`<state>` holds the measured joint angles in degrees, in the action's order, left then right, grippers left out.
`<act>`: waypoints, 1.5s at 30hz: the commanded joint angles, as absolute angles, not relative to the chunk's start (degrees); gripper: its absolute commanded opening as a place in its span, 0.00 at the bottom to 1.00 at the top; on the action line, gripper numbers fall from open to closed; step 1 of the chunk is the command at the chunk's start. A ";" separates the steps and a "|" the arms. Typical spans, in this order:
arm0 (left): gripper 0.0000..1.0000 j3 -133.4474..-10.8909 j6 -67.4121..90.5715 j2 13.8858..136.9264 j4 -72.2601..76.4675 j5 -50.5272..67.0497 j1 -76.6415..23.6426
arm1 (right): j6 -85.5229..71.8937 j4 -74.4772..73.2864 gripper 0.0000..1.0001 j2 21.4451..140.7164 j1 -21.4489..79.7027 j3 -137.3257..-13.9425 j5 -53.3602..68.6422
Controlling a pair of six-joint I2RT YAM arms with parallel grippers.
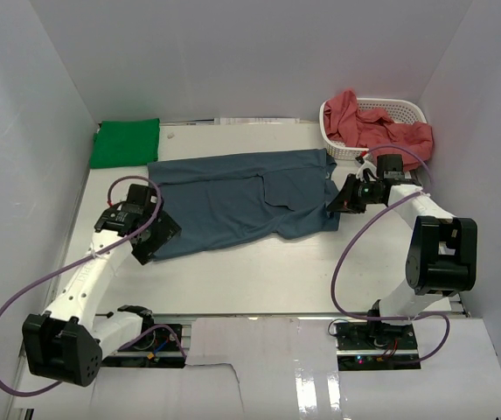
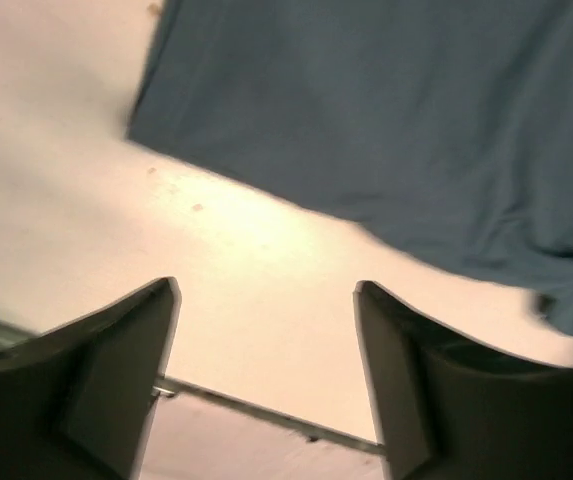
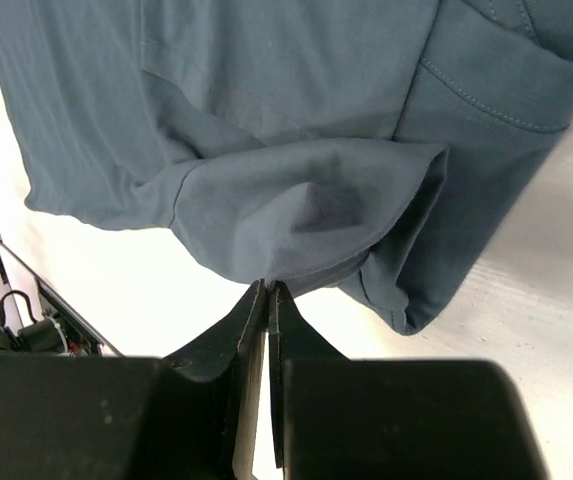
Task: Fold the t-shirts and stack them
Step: Grap the side of the flattened tshirt closest away from the robot with both arms
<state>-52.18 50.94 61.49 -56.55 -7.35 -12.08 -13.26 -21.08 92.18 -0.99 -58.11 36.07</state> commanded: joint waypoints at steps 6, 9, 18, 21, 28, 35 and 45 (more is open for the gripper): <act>0.98 -46.59 65.12 62.58 -62.31 -5.62 -10.55 | -12.57 -21.01 0.08 89.74 -0.70 -56.60 34.98; 0.97 -45.18 68.28 63.11 -62.40 -5.89 -9.32 | -12.39 -21.27 0.08 89.12 -0.70 -56.43 34.89; 0.79 -42.19 82.24 55.73 -58.45 -8.60 -5.37 | -12.39 -21.18 0.08 88.42 -0.44 -56.51 34.98; 0.87 -41.66 85.60 53.62 -57.13 -10.80 -4.66 | -12.22 -21.27 0.08 88.51 -0.35 -56.60 35.07; 0.89 -40.35 84.38 58.97 -54.67 -9.32 -0.62 | -12.39 -20.92 0.08 88.50 -0.26 -56.60 35.24; 0.86 -37.18 79.81 66.70 -47.65 -1.24 6.41 | -12.22 -20.74 0.08 88.68 -0.18 -56.51 35.42; 0.83 -34.54 77.70 71.45 -42.72 2.55 8.96 | -12.30 -20.65 0.08 88.77 -0.09 -56.43 35.24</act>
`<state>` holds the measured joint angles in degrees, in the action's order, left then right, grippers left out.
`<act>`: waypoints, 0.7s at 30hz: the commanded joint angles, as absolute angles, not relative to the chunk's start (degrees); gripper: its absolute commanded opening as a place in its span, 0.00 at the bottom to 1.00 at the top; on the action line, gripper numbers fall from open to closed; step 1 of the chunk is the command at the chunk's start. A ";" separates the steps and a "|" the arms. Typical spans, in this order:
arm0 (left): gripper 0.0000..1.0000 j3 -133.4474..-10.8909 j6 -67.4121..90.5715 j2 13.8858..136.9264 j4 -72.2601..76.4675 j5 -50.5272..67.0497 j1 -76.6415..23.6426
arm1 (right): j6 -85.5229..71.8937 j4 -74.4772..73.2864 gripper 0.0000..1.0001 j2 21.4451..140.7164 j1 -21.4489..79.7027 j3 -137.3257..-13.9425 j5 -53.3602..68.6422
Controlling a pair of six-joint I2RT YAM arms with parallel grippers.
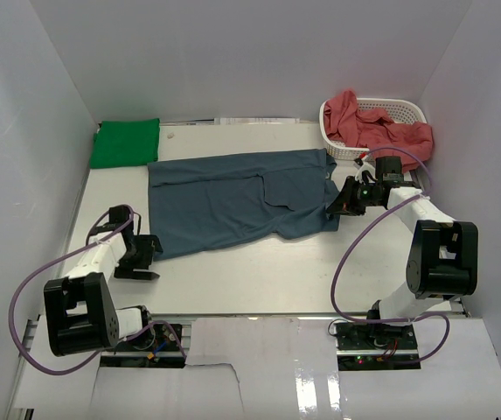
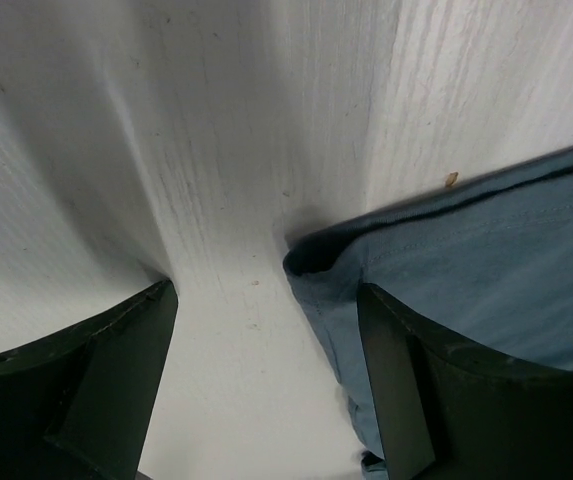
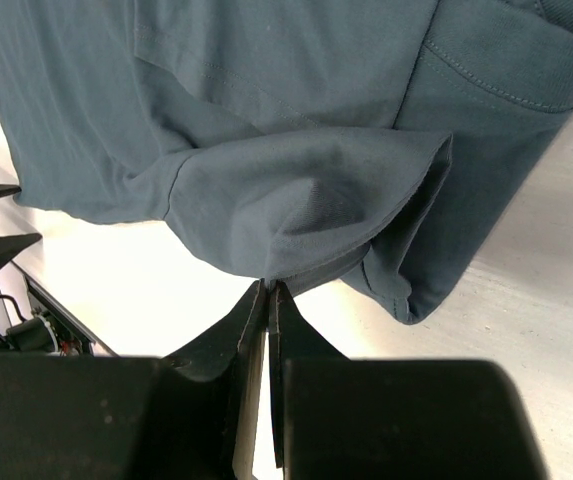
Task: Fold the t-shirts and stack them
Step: Grap the side of the flattened tshirt closest away from the robot with both arms
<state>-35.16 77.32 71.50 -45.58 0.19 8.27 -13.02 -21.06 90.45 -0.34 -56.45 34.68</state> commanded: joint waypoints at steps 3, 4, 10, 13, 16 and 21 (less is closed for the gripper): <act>0.72 -34.28 77.17 71.54 -41.23 3.16 9.40 | -12.22 -20.74 0.08 88.59 -0.17 -56.34 34.89; 0.67 -33.93 77.17 71.37 -41.05 3.43 9.84 | -12.22 -20.83 0.08 88.51 -0.09 -56.34 34.98; 0.65 -33.22 76.64 70.31 -40.43 3.43 10.63 | -12.13 -20.92 0.08 88.68 -0.09 -56.16 34.98; 0.62 -32.87 76.20 70.14 -39.90 3.34 11.42 | -12.04 -20.92 0.08 88.51 -0.09 -56.07 34.89; 0.61 -32.52 75.41 70.57 -38.85 3.69 12.30 | -12.04 -21.01 0.08 88.59 -0.09 -56.07 34.98; 0.45 -31.47 73.65 71.63 -36.22 4.92 13.71 | -12.04 -21.09 0.08 88.24 -0.09 -55.90 35.07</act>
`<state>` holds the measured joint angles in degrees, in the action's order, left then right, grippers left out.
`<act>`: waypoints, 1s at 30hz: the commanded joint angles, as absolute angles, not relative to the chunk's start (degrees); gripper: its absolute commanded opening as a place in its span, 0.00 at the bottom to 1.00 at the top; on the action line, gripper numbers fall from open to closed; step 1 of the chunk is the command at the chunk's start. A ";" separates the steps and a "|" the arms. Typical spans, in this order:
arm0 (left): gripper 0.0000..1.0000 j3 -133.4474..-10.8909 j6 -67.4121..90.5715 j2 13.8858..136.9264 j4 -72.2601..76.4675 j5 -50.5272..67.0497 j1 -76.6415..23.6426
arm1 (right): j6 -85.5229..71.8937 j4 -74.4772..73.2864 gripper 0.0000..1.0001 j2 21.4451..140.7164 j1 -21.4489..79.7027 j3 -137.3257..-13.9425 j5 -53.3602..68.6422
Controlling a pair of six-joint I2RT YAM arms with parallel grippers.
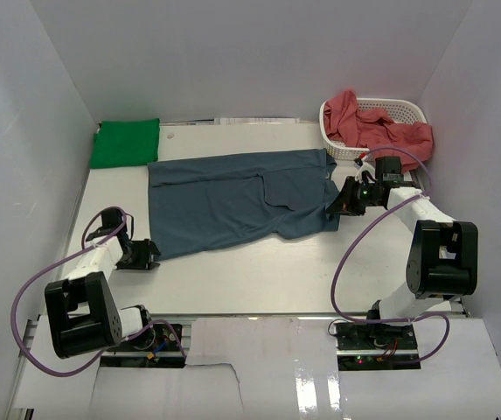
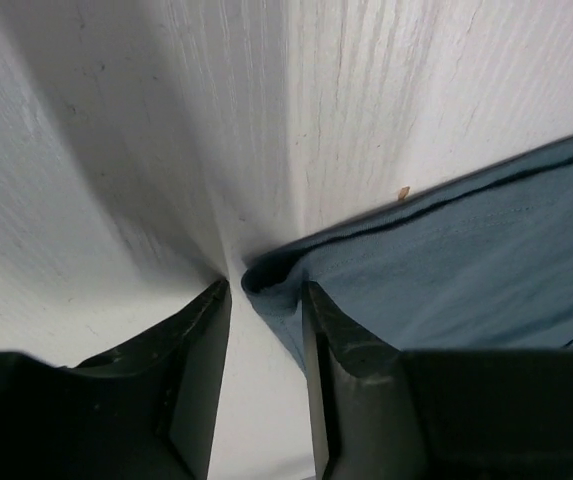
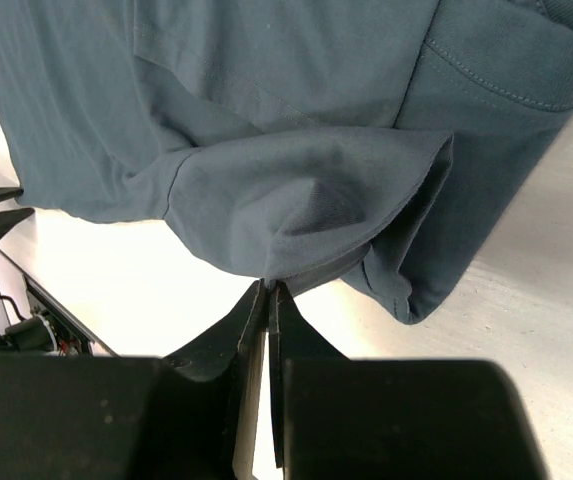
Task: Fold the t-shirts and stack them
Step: Grap the side of the flattened tshirt closest away from the robot with both arms
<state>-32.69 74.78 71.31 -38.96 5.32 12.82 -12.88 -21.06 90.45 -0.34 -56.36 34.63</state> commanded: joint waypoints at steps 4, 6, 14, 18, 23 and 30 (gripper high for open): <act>0.33 -30.59 72.69 71.63 -35.25 5.62 14.59 | -12.04 -21.27 0.08 87.19 -0.17 -55.11 34.81; 0.27 -29.98 72.16 71.81 -34.37 6.59 15.03 | -12.04 -21.27 0.08 86.31 -0.09 -54.76 34.98; 0.00 -31.37 66.98 72.51 -35.24 8.44 16.17 | -12.65 -24.52 0.08 81.40 2.63 -52.65 35.50; 0.00 -31.73 65.30 70.49 -36.47 8.00 16.17 | -14.76 -24.96 0.08 76.65 2.99 -48.26 37.44; 0.00 -32.60 63.37 68.03 -37.53 6.60 16.17 | -15.38 -28.38 0.08 71.29 3.16 -45.97 37.44; 0.00 -37.70 59.16 66.71 -40.69 4.83 16.26 | -14.68 -31.99 0.08 66.45 3.08 -42.81 37.18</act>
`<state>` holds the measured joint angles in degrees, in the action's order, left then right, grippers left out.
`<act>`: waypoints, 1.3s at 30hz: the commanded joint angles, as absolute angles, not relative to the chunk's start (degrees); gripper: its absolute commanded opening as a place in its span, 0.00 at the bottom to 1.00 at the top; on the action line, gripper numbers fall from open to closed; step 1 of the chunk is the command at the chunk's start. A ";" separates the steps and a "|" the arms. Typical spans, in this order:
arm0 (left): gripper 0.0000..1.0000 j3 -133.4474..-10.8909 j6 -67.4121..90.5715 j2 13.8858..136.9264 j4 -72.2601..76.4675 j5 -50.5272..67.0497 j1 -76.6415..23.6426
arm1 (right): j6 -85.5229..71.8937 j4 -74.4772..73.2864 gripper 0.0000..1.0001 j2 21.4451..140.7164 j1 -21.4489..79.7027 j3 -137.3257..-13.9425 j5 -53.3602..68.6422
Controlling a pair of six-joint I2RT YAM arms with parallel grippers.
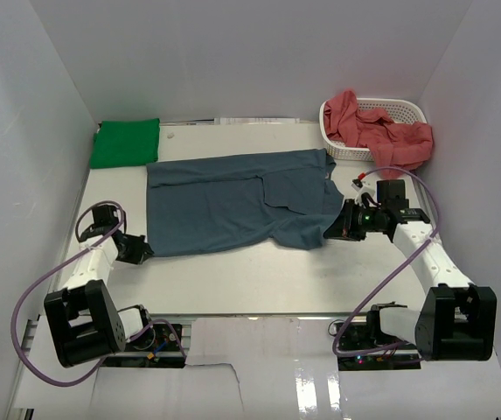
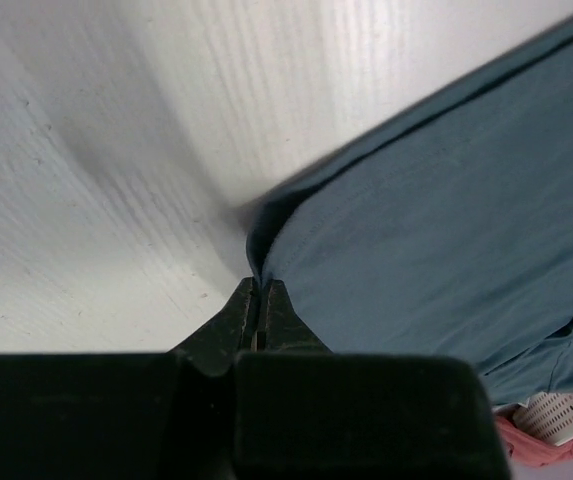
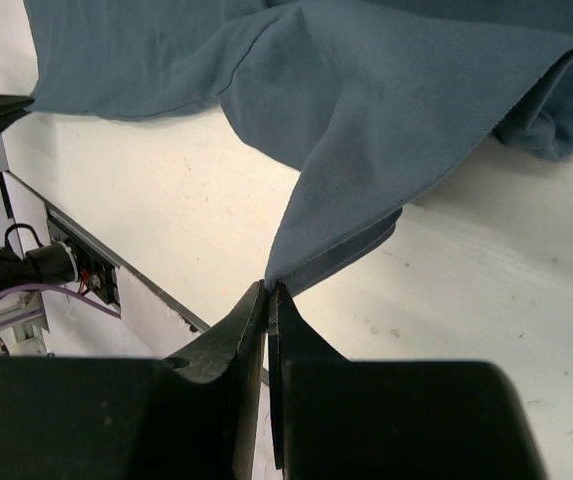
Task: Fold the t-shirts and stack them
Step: Grap the side of the flattened tshirt closest away from the robot with both arms, then fold the other side of the tshirt into a rectangle
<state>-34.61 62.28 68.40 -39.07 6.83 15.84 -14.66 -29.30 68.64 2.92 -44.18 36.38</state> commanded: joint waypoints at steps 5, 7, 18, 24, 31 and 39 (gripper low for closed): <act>0.00 -40.51 55.47 68.55 -41.92 2.21 16.26 | -17.13 -34.45 0.08 62.41 3.16 -41.31 38.93; 0.00 -41.39 54.76 69.17 -41.92 1.58 16.26 | -18.62 -35.59 0.08 60.13 3.08 -40.87 41.39; 0.00 -42.54 53.26 69.26 -41.84 -2.63 16.26 | -18.89 -45.35 0.08 54.05 2.99 -42.19 34.89; 0.00 -43.68 52.47 71.45 -41.84 -3.60 16.35 | -20.21 -46.14 0.08 51.95 2.81 -40.34 34.28; 0.00 -44.39 51.33 73.48 -41.49 -3.52 17.14 | -19.07 -47.55 0.08 51.24 2.55 -39.29 30.94; 0.00 -44.03 50.71 73.04 -40.69 -1.93 17.23 | -17.84 -44.04 0.08 48.17 2.46 -39.46 28.74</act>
